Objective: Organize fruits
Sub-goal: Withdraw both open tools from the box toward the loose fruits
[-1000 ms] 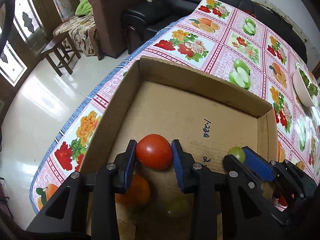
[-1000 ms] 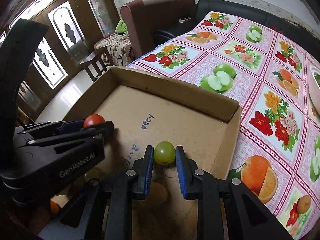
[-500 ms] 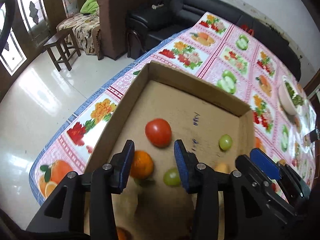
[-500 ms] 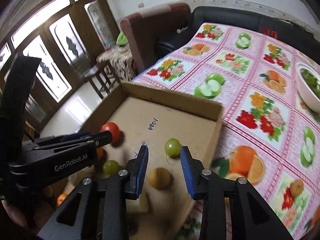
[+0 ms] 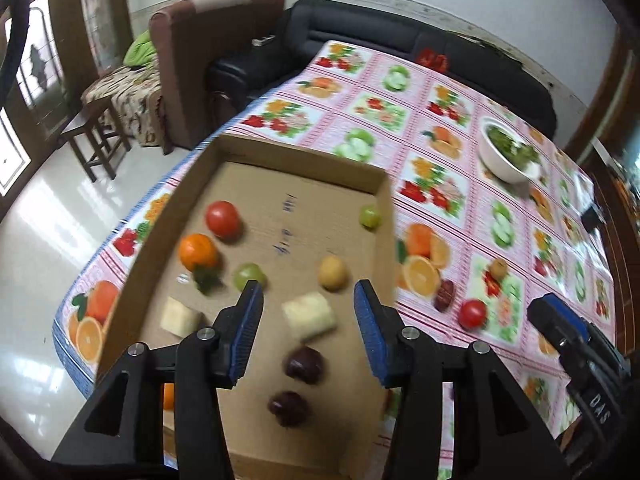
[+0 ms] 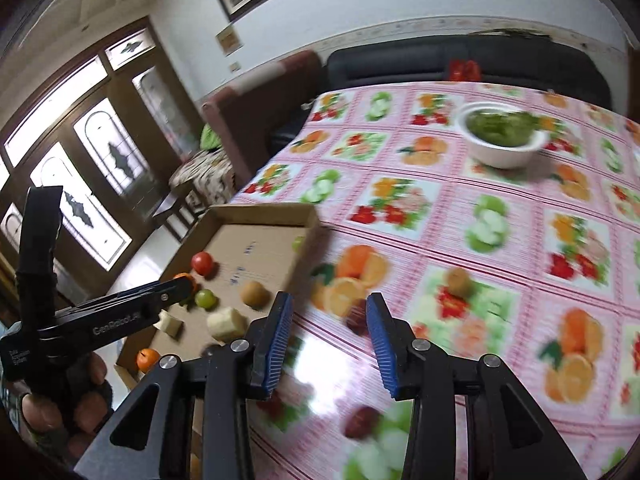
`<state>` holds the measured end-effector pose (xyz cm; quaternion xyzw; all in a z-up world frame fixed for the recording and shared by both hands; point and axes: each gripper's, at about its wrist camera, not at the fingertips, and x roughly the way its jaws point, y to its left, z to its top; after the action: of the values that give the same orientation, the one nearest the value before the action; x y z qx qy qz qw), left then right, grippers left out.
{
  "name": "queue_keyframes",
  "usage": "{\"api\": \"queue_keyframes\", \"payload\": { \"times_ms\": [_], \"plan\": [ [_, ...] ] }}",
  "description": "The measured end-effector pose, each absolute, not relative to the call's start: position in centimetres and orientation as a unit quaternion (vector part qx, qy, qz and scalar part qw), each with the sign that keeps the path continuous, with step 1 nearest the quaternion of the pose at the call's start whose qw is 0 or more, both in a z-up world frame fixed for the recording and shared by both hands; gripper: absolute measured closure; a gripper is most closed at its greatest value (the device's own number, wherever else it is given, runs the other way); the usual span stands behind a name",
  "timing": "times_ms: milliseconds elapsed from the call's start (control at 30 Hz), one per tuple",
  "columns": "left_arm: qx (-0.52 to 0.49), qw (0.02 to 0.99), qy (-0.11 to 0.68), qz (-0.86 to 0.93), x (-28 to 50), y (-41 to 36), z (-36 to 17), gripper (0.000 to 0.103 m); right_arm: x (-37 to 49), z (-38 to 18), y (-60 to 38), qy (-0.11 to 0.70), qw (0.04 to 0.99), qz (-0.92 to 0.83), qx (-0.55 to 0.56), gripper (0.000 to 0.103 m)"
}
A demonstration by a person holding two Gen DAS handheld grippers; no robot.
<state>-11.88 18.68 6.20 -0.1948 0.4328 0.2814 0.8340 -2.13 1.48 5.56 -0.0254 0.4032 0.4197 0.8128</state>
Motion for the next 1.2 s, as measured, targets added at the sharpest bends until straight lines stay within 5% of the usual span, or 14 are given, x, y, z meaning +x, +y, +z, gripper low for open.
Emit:
{"api": "queue_keyframes", "payload": {
  "times_ms": [1200],
  "plan": [
    [-0.187, 0.833, 0.502, 0.141, -9.7, 8.6, 1.6, 0.057, 4.3, 1.9, -21.0, 0.423, 0.878, 0.217, 0.057, 0.057]
  ]
}}
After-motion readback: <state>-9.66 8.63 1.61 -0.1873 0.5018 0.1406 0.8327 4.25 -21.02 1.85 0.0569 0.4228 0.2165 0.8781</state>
